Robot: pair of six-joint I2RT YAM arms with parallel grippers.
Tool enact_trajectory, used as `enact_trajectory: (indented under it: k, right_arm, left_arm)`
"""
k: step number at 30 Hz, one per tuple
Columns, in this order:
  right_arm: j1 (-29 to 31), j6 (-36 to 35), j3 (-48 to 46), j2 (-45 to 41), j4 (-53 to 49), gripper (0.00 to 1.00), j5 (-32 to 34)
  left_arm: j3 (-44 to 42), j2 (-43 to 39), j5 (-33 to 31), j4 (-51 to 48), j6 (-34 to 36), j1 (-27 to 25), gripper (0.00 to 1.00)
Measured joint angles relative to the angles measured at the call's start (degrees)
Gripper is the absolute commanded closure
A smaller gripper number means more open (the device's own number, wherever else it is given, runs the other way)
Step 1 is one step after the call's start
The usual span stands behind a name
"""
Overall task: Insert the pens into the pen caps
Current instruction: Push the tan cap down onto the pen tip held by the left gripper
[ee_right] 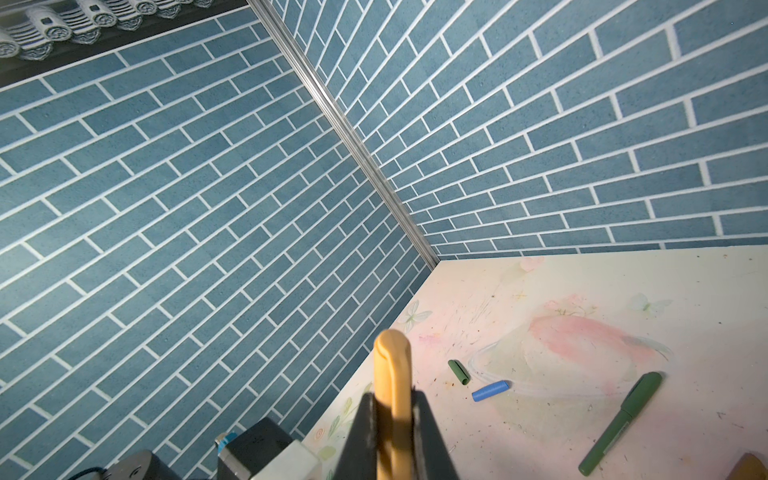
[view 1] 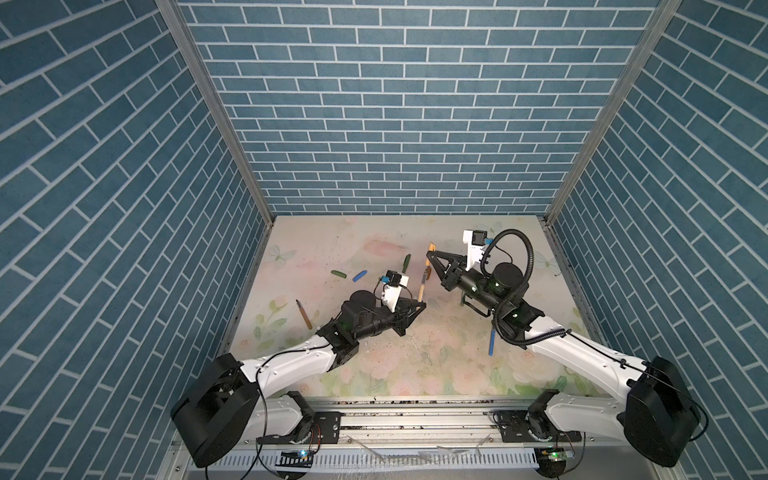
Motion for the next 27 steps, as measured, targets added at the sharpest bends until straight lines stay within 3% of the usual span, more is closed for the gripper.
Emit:
enact_trajectory:
  k: [27]
  right_arm:
    - [0.24,0.09,-1.29,0.15,-0.68,0.92,-0.9]
  left_arm:
    - [0.0,-0.31,-0.24,-0.07,-0.02,0.0,1.0]
